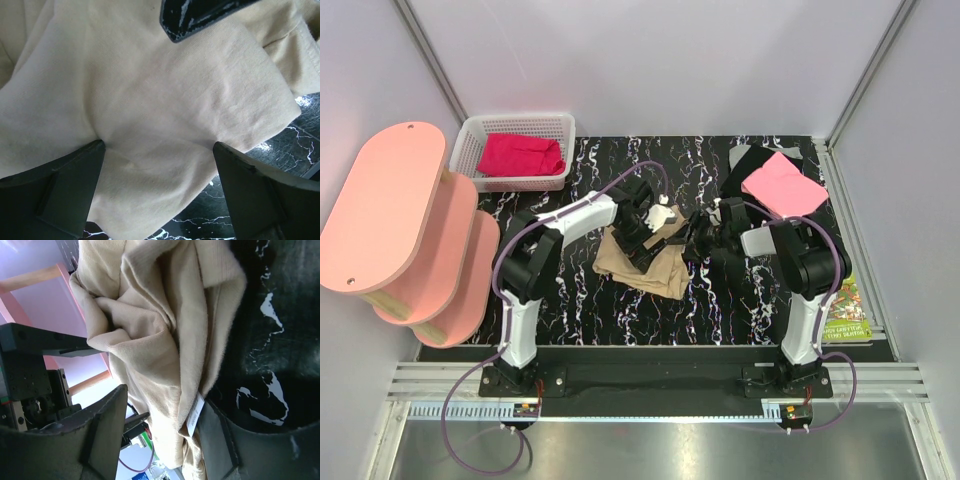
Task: Fold and stack the t-shirts
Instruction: Put the neatly folded tshirt into the corner of the board with the right arm
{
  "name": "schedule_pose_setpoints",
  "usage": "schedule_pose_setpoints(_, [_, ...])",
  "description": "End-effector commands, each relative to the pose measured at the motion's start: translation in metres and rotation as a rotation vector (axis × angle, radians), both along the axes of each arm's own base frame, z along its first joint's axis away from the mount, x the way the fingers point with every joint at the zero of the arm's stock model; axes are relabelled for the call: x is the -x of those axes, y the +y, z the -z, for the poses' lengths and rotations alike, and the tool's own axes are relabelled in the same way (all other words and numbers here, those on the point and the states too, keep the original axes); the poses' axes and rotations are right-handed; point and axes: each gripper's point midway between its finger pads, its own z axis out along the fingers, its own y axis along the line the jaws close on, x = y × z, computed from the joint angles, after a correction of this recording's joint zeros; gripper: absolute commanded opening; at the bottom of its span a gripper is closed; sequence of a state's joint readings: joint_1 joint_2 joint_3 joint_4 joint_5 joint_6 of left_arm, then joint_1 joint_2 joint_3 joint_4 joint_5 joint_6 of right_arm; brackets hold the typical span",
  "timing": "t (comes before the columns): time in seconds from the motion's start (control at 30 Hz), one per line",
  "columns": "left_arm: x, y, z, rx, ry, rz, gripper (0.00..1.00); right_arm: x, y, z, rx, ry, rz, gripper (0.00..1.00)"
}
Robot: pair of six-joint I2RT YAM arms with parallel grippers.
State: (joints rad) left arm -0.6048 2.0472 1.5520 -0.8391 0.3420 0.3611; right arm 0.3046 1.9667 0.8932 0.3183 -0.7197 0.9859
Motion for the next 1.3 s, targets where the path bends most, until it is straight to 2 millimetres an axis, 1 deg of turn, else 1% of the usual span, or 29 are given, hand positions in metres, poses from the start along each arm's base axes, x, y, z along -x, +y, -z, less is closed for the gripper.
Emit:
schedule_pose_setpoints(0.0, [0.008, -0.007, -0.009, 0.053, 0.003, 0.002, 0.99, 0.023, -0.014, 0.060, 0.162, 0.129, 0.019, 0.64])
schedule_pose_setpoints(0.13, [0.005, -0.010, -0.011, 0.061, 0.000, -0.002, 0.99, 0.023, -0.004, 0.058, 0.145, 0.117, -0.007, 0.69])
schedule_pose_setpoints(0.17, [0.004, -0.011, -0.012, 0.065, -0.003, -0.002, 0.99, 0.024, -0.001, 0.060, 0.145, 0.121, -0.018, 0.68])
schedule_pose_setpoints(0.2, [0.003, -0.012, -0.013, 0.069, -0.006, -0.003, 0.99, 0.021, 0.003, 0.057, 0.137, 0.111, -0.025, 0.68])
schedule_pose_setpoints(0.27, [0.002, -0.012, -0.014, 0.070, -0.008, -0.001, 0.99, 0.024, 0.012, 0.061, 0.131, 0.123, -0.052, 0.64])
schedule_pose_setpoints(0.3, [0.002, -0.013, -0.014, 0.070, -0.010, -0.003, 0.99, 0.020, 0.017, 0.059, 0.124, 0.114, -0.059, 0.63])
schedule_pose_setpoints(0.37, [0.001, -0.014, -0.016, 0.075, -0.012, -0.002, 0.99, 0.020, 0.023, 0.061, 0.120, 0.124, -0.069, 0.56])
schedule_pose_setpoints(0.4, [0.001, -0.014, -0.017, 0.077, -0.012, -0.002, 0.99, 0.019, 0.029, 0.059, 0.117, 0.117, -0.078, 0.52])
schedule_pose_setpoints(0.43, [0.002, -0.014, -0.017, 0.079, -0.013, -0.001, 0.99, 0.018, 0.030, 0.061, 0.114, 0.122, -0.078, 0.41])
schedule_pose_setpoints(0.5, [0.002, -0.012, -0.018, 0.074, -0.017, 0.000, 0.99, 0.018, 0.032, 0.060, 0.104, 0.125, -0.075, 0.26])
schedule_pose_setpoints(0.53, [0.002, -0.012, -0.018, 0.076, -0.021, 0.001, 0.99, 0.018, 0.032, 0.061, 0.102, 0.129, -0.076, 0.15])
schedule_pose_setpoints(0.57, [0.002, -0.011, -0.018, 0.073, -0.020, 0.004, 0.99, 0.019, 0.033, 0.061, 0.101, 0.129, -0.079, 0.11])
schedule_pose_setpoints(0.63, [0.003, -0.011, -0.019, 0.074, -0.024, 0.005, 0.99, 0.019, 0.034, 0.058, 0.092, 0.124, -0.080, 0.06])
schedule_pose_setpoints(0.67, [0.002, -0.011, -0.020, 0.075, -0.030, 0.006, 0.99, 0.020, 0.034, 0.058, 0.089, 0.126, -0.080, 0.00])
schedule_pose_setpoints(0.8, [-0.002, -0.009, -0.024, 0.071, -0.047, -0.002, 0.99, 0.018, 0.037, 0.050, 0.062, 0.109, -0.078, 0.00])
schedule_pose_setpoints(0.87, [-0.005, -0.005, -0.034, 0.070, -0.074, -0.008, 0.99, 0.013, 0.038, 0.039, 0.048, 0.088, -0.076, 0.00])
schedule_pose_setpoints(0.9, [-0.010, 0.000, -0.041, 0.077, -0.089, -0.023, 0.99, 0.012, 0.040, 0.035, 0.042, 0.083, -0.078, 0.00])
schedule_pose_setpoints(0.97, [-0.017, 0.010, -0.068, 0.109, -0.129, -0.047, 0.99, 0.000, 0.043, 0.016, 0.021, 0.044, -0.074, 0.00])
schedule_pose_setpoints(1.0, [-0.029, 0.025, -0.080, 0.128, -0.146, -0.093, 0.99, 0.000, 0.043, 0.012, 0.020, 0.046, -0.087, 0.00])
schedule_pose_setpoints(1.03, [-0.031, 0.037, -0.101, 0.152, -0.166, -0.121, 0.99, -0.005, 0.043, 0.003, 0.020, 0.030, -0.092, 0.00])
schedule_pose_setpoints(1.07, [-0.037, 0.044, -0.122, 0.195, -0.188, -0.144, 0.99, -0.022, 0.042, -0.013, 0.014, -0.009, -0.085, 0.00])
schedule_pose_setpoints(1.1, [-0.049, 0.068, -0.136, 0.216, -0.209, -0.205, 0.99, -0.026, 0.038, -0.018, 0.028, -0.009, -0.091, 0.00])
schedule_pose_setpoints(1.13, [-0.046, 0.082, -0.159, 0.237, -0.241, -0.223, 0.99, -0.035, 0.036, -0.030, 0.023, -0.029, -0.087, 0.00])
schedule_pose_setpoints(1.17, [-0.049, 0.092, -0.174, 0.253, -0.272, -0.242, 0.99, -0.057, 0.027, -0.049, 0.012, -0.075, -0.061, 0.00])
schedule_pose_setpoints(1.2, [-0.051, 0.111, -0.185, 0.258, -0.294, -0.282, 0.99, -0.061, 0.018, -0.053, 0.029, -0.058, -0.057, 0.00])
schedule_pose_setpoints(1.23, [-0.043, 0.120, -0.201, 0.263, -0.333, -0.278, 0.99, -0.071, 0.012, -0.066, 0.025, -0.084, -0.045, 0.00])
schedule_pose_setpoints(1.27, [-0.038, 0.128, -0.203, 0.254, -0.347, -0.287, 0.99, -0.087, 0.008, -0.088, 0.011, -0.134, -0.035, 0.00])
